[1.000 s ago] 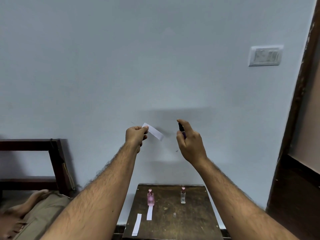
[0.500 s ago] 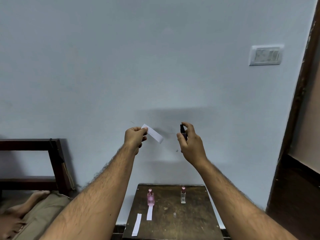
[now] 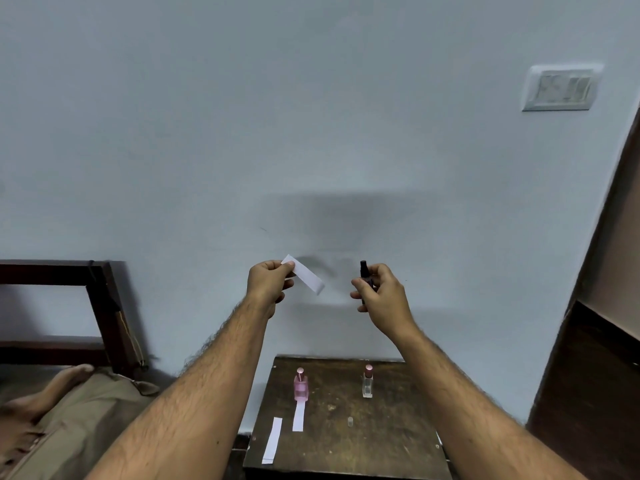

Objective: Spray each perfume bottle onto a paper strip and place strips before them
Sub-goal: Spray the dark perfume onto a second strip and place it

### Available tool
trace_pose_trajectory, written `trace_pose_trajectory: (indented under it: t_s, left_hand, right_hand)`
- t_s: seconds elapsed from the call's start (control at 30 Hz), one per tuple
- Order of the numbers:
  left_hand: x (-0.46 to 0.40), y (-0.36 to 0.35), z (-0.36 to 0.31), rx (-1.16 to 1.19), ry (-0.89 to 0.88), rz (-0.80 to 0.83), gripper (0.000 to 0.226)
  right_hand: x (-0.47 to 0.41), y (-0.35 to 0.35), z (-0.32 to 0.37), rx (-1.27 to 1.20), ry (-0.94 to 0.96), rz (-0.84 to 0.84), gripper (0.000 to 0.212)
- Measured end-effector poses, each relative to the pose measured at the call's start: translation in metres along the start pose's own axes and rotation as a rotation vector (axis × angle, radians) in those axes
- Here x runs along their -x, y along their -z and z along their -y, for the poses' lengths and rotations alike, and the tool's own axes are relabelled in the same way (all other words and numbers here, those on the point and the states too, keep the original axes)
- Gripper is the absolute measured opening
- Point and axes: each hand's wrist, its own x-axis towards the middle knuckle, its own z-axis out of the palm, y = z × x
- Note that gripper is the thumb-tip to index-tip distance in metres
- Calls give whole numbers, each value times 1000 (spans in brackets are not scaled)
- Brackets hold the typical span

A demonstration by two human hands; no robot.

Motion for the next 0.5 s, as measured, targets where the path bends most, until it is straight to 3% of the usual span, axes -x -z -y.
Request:
trace_pose_trajectory:
  t_s: [0.27, 0.5]
  left_hand:
    - [-12, 2, 22, -64, -7, 0, 9]
    - [-18, 11, 62, -113, 41, 13, 6]
  right_hand:
    - [-14, -13, -29, 74, -32, -38, 12]
    - [-17, -27, -63, 103, -93, -77, 21]
